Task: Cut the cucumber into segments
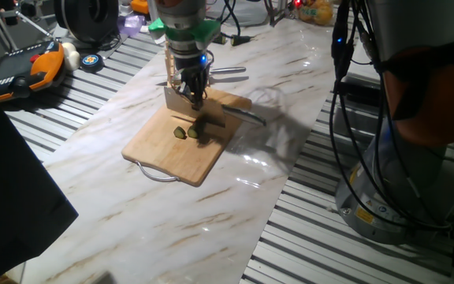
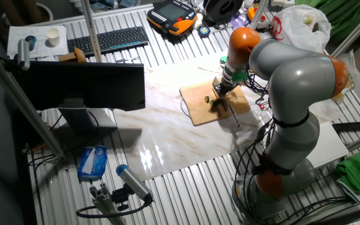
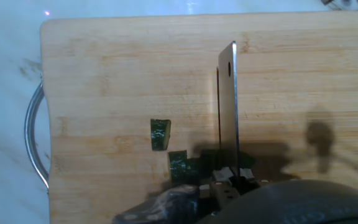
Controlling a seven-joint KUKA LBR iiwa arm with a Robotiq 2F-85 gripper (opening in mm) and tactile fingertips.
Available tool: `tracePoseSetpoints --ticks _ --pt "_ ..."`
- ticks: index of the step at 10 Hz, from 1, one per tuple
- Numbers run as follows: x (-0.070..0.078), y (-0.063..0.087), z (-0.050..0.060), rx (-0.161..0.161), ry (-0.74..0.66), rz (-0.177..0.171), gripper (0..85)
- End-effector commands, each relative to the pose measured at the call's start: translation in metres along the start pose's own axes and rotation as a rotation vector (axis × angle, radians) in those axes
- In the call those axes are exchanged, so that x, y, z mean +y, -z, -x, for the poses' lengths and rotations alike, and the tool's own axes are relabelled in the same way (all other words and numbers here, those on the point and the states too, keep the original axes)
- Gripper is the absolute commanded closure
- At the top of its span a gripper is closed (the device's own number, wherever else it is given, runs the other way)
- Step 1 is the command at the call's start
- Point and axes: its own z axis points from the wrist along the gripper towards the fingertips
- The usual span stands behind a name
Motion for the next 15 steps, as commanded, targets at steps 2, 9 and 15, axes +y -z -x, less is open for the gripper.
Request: tracePoseSetpoints --ticks 2,9,15 --pt "-0.004 0.003 0.0 0.003 0.007 -0.007 84.3" --pt "-0.002 0.004 0.001 0.002 0.015 0.005 84.3" --pt "0.001 -0.009 0.005 -0.012 0.016 0.014 84.3"
